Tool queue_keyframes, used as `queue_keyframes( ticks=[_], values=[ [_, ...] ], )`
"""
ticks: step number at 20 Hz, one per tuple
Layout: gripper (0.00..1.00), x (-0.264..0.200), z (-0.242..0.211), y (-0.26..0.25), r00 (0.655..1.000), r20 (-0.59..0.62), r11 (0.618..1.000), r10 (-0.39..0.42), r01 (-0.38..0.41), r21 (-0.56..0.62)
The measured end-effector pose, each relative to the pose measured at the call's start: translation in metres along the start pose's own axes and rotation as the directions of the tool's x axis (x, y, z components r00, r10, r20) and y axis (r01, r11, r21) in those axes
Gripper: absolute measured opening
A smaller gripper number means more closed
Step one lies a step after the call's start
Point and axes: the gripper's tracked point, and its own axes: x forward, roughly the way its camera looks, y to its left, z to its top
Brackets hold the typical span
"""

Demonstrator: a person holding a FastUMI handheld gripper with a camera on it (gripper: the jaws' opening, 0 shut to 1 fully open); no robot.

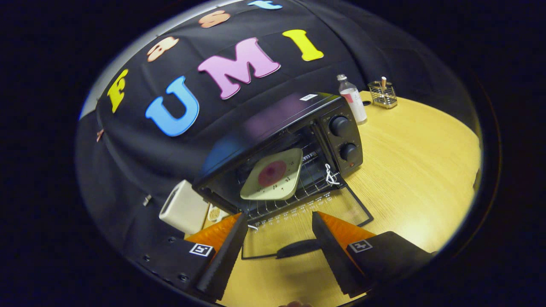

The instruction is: Open the toaster oven, put the food inside, and close the toaster oven door.

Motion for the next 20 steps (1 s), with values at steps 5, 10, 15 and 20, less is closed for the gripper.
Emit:
queue_keyframes(
  ticks=[5, 10, 15, 20],
  values=[
    [0.99, -0.021, -0.057, 0.0, 0.992, -0.125, 0.969, -0.023, -0.009, -0.247],
    [0.99, -0.02, -0.089, -0.04, 0.972, -0.173, 0.899, -0.161, 0.072, -0.432],
    [1.0, -0.002, -0.112, -0.069, 0.936, -0.221, 0.858, -0.274, 0.134, -0.496],
    [1.0, 0.023, -0.117, -0.07, 0.924, -0.255, 0.875, -0.284, 0.141, -0.464]
  ],
)
